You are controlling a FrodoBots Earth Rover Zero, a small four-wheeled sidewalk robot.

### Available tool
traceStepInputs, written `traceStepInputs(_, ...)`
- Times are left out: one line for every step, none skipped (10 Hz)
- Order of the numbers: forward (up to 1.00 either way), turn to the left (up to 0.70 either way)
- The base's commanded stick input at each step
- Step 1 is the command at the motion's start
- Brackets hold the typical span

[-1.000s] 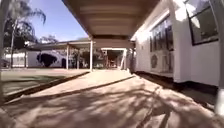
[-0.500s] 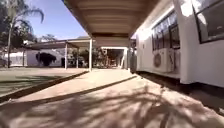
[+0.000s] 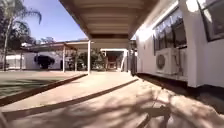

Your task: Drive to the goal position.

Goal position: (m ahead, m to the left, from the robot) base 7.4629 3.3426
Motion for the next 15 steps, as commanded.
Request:
traceStepInputs(0.70, 0.00)
traceStepInputs(0.70, 0.00)
traceStepInputs(0.70, 0.00)
traceStepInputs(0.70, 0.00)
traceStepInputs(0.70, 0.00)
traceStepInputs(0.70, 0.00)
traceStepInputs(0.70, 0.00)
traceStepInputs(0.70, 0.00)
traceStepInputs(0.70, 0.00)
traceStepInputs(0.70, 0.00)
traceStepInputs(0.70, 0.00)
traceStepInputs(0.70, 0.00)
traceStepInputs(0.70, 0.00)
traceStepInputs(0.70, 0.00)
traceStepInputs(0.70, 0.00)
